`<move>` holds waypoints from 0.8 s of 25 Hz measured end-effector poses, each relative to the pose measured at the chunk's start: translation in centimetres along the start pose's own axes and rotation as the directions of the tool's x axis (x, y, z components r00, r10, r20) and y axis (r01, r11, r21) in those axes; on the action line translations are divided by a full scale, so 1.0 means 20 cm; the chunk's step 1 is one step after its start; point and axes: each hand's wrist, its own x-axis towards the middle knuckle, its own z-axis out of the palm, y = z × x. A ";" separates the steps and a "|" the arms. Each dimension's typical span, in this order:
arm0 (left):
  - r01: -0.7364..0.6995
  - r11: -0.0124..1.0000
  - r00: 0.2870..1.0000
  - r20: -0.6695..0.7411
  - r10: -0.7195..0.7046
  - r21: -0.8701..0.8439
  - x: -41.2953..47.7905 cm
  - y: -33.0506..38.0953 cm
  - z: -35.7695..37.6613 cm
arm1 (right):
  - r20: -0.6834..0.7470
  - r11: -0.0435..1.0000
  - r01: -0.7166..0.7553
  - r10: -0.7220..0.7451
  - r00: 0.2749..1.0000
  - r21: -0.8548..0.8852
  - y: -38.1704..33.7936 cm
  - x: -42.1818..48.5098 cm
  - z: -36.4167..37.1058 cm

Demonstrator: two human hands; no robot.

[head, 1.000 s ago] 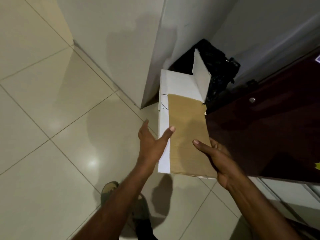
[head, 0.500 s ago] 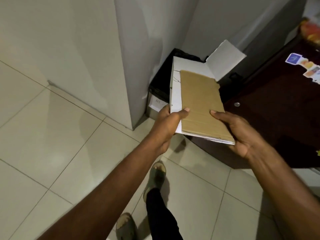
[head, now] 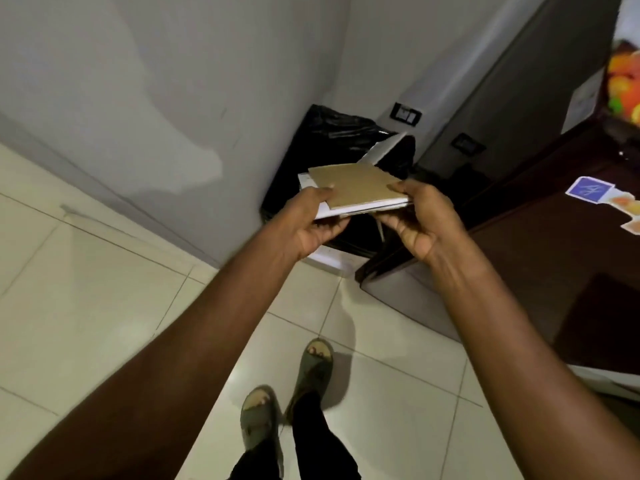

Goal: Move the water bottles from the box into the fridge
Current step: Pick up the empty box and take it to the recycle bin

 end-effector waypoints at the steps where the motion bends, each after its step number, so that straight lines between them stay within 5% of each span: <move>1: 0.015 1.000 1.000 0.003 -0.015 -0.004 0.06 0.02 0.03 | -0.014 0.999 0.021 -0.020 1.000 0.031 -0.01 0.07 0.01; 8: 0.067 0.997 0.996 -0.056 -0.069 -0.042 0.50 0.09 0.14 | -0.126 0.993 0.104 -0.097 0.987 0.049 0.05 0.52 0.05; 11: 0.030 0.999 0.993 -0.115 -0.033 -0.026 0.66 0.10 0.15 | -0.105 0.989 0.128 -0.136 0.985 -0.074 0.12 0.70 0.03; 14: -0.018 0.940 0.966 -0.238 0.105 0.342 0.83 0.09 0.12 | -0.008 0.916 0.146 -0.160 0.987 -0.373 0.20 0.86 -0.06; 15: -0.027 0.839 0.949 -0.251 0.193 0.543 0.90 0.09 0.10 | 0.038 0.870 0.153 -0.153 0.988 -0.469 0.22 0.89 -0.08; 17: -0.045 0.478 0.926 -0.143 0.350 0.877 1.00 0.09 0.05 | 0.116 0.735 0.196 -0.159 0.981 -0.649 0.24 0.91 -0.11; 20: -0.188 0.065 0.900 0.145 0.412 0.980 1.05 0.04 0.01 | 0.245 0.538 0.276 -0.131 0.961 -0.796 0.29 0.89 -0.14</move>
